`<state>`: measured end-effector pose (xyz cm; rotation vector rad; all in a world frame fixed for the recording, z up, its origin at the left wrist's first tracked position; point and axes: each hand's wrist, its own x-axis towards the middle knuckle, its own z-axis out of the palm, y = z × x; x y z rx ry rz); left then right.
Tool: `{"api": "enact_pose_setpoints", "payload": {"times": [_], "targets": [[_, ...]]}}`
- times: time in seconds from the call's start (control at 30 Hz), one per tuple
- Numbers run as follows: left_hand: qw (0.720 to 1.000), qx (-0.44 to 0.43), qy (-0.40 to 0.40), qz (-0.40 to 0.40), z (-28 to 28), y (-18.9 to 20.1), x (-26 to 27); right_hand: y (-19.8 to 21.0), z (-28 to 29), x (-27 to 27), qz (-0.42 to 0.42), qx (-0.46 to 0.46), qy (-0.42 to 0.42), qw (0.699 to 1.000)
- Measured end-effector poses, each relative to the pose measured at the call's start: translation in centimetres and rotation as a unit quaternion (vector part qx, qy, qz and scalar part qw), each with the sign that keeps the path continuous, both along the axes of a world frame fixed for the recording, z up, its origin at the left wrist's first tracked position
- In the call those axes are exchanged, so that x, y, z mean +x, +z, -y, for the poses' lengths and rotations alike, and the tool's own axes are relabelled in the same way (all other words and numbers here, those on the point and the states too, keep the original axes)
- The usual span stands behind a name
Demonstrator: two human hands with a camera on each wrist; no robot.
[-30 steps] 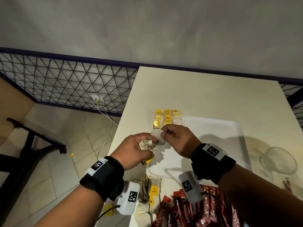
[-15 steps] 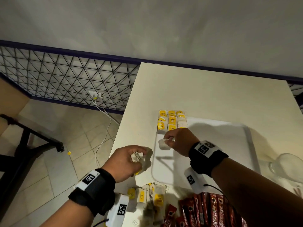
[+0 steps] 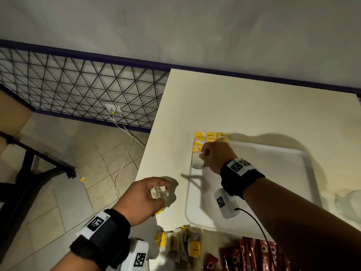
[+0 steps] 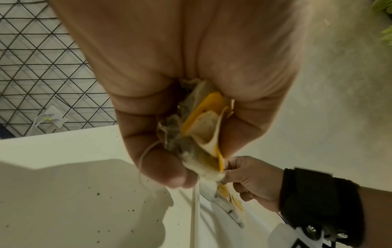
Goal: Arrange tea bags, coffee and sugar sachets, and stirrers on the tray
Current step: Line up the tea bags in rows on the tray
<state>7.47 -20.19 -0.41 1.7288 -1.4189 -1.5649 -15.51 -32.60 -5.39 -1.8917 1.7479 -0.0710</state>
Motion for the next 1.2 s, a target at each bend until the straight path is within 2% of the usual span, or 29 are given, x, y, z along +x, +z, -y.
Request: {"api": "enact_pose_setpoints", "payload": {"times": [0.27,0.33,0.4,0.47,0.53,0.63,0.73,0.83,0.9,1.0,1.13,1.2], "targets": [[1.000,0.009,0.004,-0.003,0.1,-0.2,-0.1,-0.1,0.9,0.1,-0.017,-0.005,-0.005,1.000],[0.999,0.025,0.014,-0.028,0.0,-0.2,-0.4,0.1,0.9,0.1,-0.019,-0.012,-0.007,1.000],[0.994,0.039,0.051,-0.090,0.1,0.0,-0.7,0.6,0.6,-0.2,0.001,-0.024,-0.027,0.999],[0.971,0.067,0.130,-0.189,0.2,0.0,-1.1,1.6,0.0,-0.3,0.048,-0.052,-0.044,0.997],[0.923,0.114,0.210,-0.303,0.3,-0.2,-1.7,2.9,-1.0,-0.2,0.111,-0.084,-0.026,0.990],[0.849,0.159,0.279,-0.419,0.3,-0.3,-2.9,5.5,-3.8,0.4,0.184,-0.104,0.059,0.976],[0.804,0.168,0.297,-0.486,0.1,0.1,-4.2,7.0,-6.6,0.8,0.226,-0.139,0.151,0.952],[0.788,0.182,0.303,-0.505,-0.1,0.8,-5.4,7.8,-8.5,0.5,0.271,-0.187,0.182,0.927],[0.783,0.181,0.305,-0.510,-0.3,1.0,-6.1,8.0,-9.1,0.2,0.282,-0.193,0.178,0.923],[0.779,0.165,0.305,-0.523,-0.9,1.6,-7.2,9.0,-10.1,-0.5,0.273,-0.171,0.157,0.934],[0.770,0.137,0.327,-0.531,-1.6,2.3,-8.8,10.0,-10.9,-0.6,0.167,-0.127,0.155,0.965],[0.777,0.126,0.324,-0.525,-1.8,2.7,-9.5,10.2,-11.1,-1.0,0.154,-0.125,0.141,0.970]]}}
